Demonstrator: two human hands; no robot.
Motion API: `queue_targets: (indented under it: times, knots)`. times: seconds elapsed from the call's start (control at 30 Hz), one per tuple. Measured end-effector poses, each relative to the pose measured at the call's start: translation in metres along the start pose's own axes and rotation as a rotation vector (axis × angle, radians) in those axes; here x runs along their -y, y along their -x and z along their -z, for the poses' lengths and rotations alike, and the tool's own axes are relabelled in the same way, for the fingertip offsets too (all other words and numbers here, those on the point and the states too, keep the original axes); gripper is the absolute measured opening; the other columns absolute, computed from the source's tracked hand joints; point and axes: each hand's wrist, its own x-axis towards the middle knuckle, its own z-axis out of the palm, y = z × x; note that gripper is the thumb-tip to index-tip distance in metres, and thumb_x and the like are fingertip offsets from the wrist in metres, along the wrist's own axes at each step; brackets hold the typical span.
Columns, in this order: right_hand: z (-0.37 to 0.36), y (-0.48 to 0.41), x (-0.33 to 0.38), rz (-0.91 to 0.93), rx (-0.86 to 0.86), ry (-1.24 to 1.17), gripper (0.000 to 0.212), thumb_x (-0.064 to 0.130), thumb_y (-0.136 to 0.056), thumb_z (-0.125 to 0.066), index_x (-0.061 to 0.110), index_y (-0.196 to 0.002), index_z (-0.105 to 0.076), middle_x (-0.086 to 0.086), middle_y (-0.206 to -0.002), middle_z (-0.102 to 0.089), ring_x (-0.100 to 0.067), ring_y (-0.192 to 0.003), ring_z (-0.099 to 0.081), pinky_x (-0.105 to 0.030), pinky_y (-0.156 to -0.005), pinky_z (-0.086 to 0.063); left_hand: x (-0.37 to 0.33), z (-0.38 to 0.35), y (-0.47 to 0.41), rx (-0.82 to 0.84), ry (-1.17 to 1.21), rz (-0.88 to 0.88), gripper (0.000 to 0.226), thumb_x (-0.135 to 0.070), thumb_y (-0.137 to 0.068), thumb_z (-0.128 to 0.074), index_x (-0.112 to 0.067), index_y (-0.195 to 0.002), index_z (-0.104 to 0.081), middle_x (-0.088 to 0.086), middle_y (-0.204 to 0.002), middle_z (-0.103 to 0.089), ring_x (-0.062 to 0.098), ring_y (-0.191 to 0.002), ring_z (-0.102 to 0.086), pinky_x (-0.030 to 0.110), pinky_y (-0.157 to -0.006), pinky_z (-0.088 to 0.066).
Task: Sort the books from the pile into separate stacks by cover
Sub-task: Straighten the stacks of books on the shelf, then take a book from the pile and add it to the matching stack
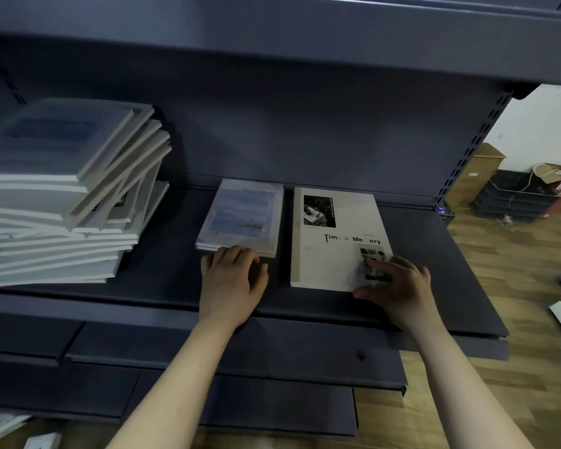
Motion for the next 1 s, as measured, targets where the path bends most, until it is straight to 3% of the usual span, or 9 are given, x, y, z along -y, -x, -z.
queue_targets:
  times: [0.1,0.3,0.57,0.73,0.83,0.9,1.0]
  knots:
    - [0.001,0.000,0.002,0.003,0.005,0.006,0.068,0.049,-0.054,-0.083,0.027,-0.116,-0.067,0.001,-0.117,-0.059,-0.031,-0.109,-0.047,-0.019,-0.073,-0.017,0.000,0.000,0.000,0.005,-0.001,0.000,0.031,-0.045,-0.087,-0.036,-0.023,-0.086,-0.057,-0.005,-0.089,-0.059,0.018,-0.087,-0.054,0.035,-0.082,-0.032]
    - [0.008,0.002,0.011,0.007,0.013,0.021,0.067,0.043,-0.055,-0.085,0.024,-0.117,-0.067,-0.002,-0.116,-0.059,-0.030,-0.106,-0.045,-0.020,-0.075,-0.016,0.000,0.000,0.000,0.024,-0.013,0.009,0.032,-0.047,-0.087,-0.034,-0.024,-0.087,-0.057,-0.006,-0.089,-0.060,0.017,-0.088,-0.054,0.034,-0.083,-0.033]
    - [0.011,0.005,0.014,0.005,0.028,0.032,0.064,0.043,-0.058,-0.084,0.023,-0.117,-0.066,-0.006,-0.122,-0.058,-0.029,-0.114,-0.045,-0.020,-0.079,-0.016,-0.001,0.001,0.001,0.018,-0.007,0.006,0.033,-0.047,-0.087,-0.034,-0.024,-0.086,-0.058,-0.006,-0.088,-0.060,0.017,-0.086,-0.054,0.035,-0.082,-0.034]
    - [0.016,0.003,0.017,-0.056,0.111,0.108,0.067,0.055,-0.060,-0.077,0.034,-0.122,-0.061,0.002,-0.127,-0.053,-0.030,-0.113,-0.042,-0.031,-0.085,-0.026,-0.001,0.003,0.000,0.029,0.013,-0.012,0.034,-0.046,-0.086,-0.035,-0.022,-0.088,-0.060,-0.004,-0.090,-0.060,0.020,-0.089,-0.055,0.037,-0.081,-0.036]
    - [0.020,0.010,0.033,-0.121,0.110,0.170,0.054,0.062,-0.069,-0.067,0.040,-0.119,-0.059,0.003,-0.136,-0.042,-0.033,-0.123,-0.030,-0.045,-0.095,-0.031,0.000,0.014,0.001,0.011,0.085,-0.050,0.034,-0.043,-0.085,-0.037,-0.019,-0.090,-0.062,-0.002,-0.092,-0.061,0.023,-0.090,-0.056,0.036,-0.078,-0.038]
    - [0.018,0.015,0.044,-0.046,-0.034,0.121,0.040,0.057,-0.076,-0.065,0.033,-0.107,-0.067,-0.003,-0.135,-0.048,-0.035,-0.124,-0.035,-0.048,-0.095,-0.034,0.002,0.028,0.000,-0.035,0.117,-0.073,0.032,-0.038,-0.086,-0.040,-0.018,-0.092,-0.064,-0.001,-0.094,-0.062,0.024,-0.090,-0.058,0.035,-0.078,-0.039]
    - [0.006,0.015,0.064,0.142,-0.143,-0.022,0.017,0.033,-0.082,-0.068,0.019,-0.091,-0.072,-0.003,-0.104,-0.065,-0.028,-0.102,-0.057,-0.040,-0.083,-0.047,0.008,0.062,-0.006,-0.187,0.141,-0.112,0.025,-0.028,-0.083,-0.050,-0.016,-0.095,-0.068,0.002,-0.096,-0.064,0.027,-0.086,-0.058,0.035,-0.076,-0.040]
